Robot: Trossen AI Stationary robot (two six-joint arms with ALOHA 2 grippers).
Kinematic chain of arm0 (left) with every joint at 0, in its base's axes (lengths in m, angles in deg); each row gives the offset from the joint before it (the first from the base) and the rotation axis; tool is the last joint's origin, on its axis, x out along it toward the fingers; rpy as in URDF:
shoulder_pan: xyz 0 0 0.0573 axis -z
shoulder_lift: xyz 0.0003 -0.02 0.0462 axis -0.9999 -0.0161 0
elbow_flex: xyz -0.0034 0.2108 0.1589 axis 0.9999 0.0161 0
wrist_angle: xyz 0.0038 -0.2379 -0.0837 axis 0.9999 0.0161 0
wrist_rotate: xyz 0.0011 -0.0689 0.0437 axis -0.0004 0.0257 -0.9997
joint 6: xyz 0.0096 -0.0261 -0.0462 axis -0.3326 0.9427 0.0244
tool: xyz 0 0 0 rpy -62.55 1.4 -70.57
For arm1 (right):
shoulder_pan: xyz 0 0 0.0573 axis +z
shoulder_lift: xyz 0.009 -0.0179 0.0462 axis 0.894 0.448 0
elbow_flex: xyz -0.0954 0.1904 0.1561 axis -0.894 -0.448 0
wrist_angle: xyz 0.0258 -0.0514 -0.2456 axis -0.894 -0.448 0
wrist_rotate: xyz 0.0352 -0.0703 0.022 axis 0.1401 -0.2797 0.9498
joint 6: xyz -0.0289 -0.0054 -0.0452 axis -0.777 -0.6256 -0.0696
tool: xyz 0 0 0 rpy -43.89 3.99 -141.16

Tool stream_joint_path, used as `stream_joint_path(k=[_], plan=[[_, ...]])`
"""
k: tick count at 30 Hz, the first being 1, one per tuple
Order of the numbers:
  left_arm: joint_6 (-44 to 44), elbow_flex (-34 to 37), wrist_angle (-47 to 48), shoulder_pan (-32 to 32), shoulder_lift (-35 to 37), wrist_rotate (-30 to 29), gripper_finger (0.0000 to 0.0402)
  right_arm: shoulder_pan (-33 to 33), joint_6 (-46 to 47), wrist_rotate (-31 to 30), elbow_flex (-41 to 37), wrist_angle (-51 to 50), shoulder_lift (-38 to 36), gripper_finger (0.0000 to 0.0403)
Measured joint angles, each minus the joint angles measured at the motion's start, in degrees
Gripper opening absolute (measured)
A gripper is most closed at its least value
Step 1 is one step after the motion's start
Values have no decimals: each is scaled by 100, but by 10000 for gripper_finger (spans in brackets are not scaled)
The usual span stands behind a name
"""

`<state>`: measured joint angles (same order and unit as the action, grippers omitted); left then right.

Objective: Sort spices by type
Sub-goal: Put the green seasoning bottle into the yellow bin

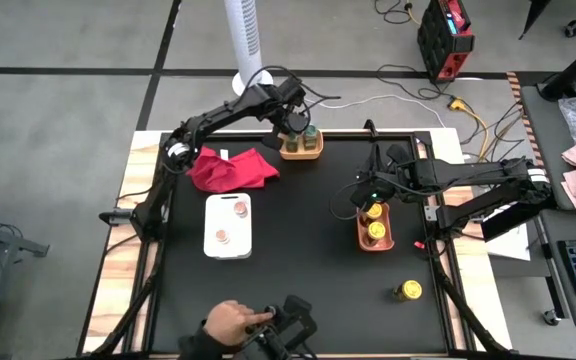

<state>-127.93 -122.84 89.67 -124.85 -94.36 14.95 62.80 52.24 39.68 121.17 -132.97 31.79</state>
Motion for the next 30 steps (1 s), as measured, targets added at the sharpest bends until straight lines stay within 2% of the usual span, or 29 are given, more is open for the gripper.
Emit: stream_joint_path(k=[5,9,12,14,21,30], plan=[[324,-8,219,-4,255,140,0,2,-12,0,0,2,0,9],[507,-7,993,-24,324,1175,0,1,-23,-1,0,4,0,9],[670,207,1012,13,320,1466,0,0,-51,-2,0,2,0,9],[759,431,737,50,320,1329,0,2,-55,-2,0,2,0,9],[1152,825,-387,-42,313,234,0,2,-66,0,0,2,0,9],[1202,624,-324,-278,308,99,0,1,-66,0,0,2,0,9]])
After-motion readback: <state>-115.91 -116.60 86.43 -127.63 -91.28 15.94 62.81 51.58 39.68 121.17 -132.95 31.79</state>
